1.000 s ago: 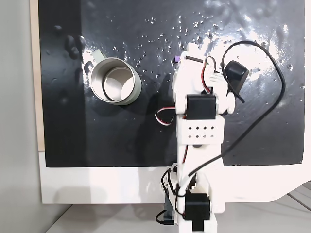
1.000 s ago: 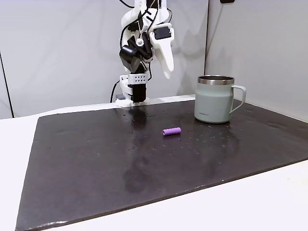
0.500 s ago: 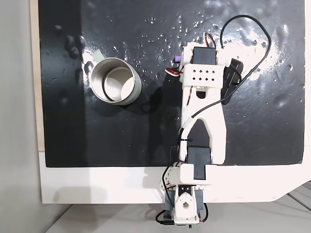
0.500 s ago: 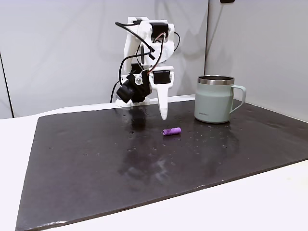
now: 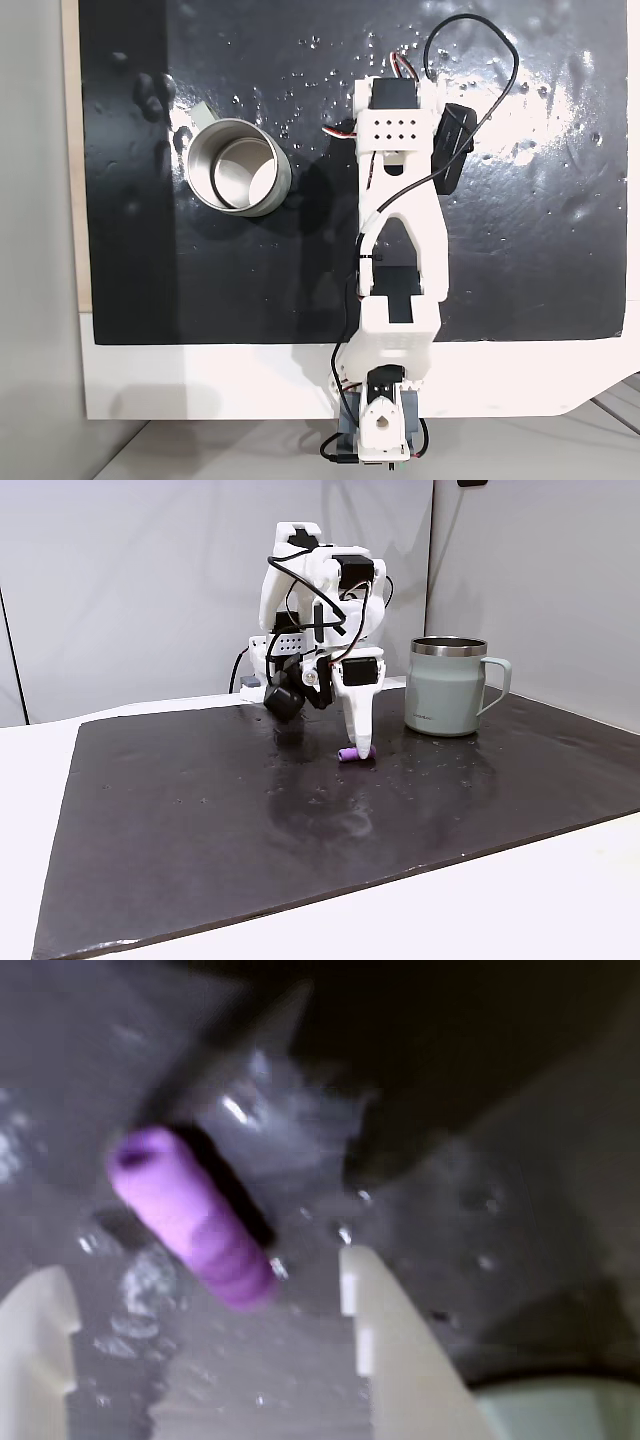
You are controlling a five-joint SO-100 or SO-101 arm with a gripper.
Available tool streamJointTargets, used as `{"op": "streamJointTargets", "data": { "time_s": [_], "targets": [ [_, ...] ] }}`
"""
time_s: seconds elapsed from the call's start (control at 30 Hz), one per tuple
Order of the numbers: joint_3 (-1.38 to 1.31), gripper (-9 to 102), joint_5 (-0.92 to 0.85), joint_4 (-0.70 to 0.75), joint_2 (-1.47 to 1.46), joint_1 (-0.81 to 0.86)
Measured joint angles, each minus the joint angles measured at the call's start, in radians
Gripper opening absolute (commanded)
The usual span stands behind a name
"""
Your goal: Grasp a pengrip and put it in the cup.
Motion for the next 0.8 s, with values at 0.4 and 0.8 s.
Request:
{"op": "streamJointTargets", "data": {
  "time_s": [0.4, 0.8],
  "targets": [
    [-0.048, 0, -0.003, 0.025, -0.067, -0.012],
    [-0.360, 0, -0.008, 0.313, 0.061, 0.023]
  ]
}}
